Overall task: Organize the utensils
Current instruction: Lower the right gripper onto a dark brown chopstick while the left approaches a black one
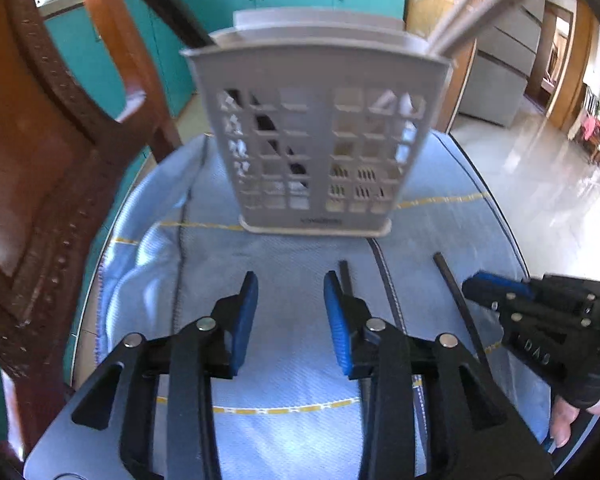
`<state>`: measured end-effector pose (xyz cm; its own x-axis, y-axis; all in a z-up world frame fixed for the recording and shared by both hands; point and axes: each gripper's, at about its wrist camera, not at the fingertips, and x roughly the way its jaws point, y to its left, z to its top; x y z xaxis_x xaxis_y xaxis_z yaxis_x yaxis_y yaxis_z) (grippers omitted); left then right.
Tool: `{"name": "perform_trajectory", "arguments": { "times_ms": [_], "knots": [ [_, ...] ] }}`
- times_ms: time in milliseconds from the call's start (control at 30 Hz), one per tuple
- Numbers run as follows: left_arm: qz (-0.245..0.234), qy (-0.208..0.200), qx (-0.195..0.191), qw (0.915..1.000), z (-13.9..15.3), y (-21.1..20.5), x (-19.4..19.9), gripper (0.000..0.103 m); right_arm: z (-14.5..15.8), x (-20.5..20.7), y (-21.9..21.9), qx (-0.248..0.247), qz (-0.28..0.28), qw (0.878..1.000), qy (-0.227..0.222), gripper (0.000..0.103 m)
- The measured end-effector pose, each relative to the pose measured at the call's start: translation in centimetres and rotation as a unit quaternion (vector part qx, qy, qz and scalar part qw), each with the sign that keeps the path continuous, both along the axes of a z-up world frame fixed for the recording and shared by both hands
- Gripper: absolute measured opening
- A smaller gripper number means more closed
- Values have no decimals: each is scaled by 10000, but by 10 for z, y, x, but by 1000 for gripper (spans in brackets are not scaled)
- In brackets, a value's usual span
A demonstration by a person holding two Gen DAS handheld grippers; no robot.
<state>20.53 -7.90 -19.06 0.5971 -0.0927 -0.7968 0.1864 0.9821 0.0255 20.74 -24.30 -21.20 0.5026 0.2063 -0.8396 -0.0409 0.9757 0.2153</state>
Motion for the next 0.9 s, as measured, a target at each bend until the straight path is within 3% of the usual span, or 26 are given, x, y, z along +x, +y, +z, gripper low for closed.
{"name": "perform_trajectory", "arguments": {
  "times_ms": [167, 600, 900],
  "knots": [
    [-137, 211, 88, 9996, -14, -17, 1, 41, 2, 0, -3, -39, -95, 9999, -73, 23],
    [-187, 683, 285, 9971, -48, -37, 7, 41, 3, -3, -8, -64, -166, 9998, -68, 28],
    [-134, 769, 110, 9969, -53, -28, 13, 43, 5, -3, -4, -99, -93, 9999, -76, 34]
  ]
}}
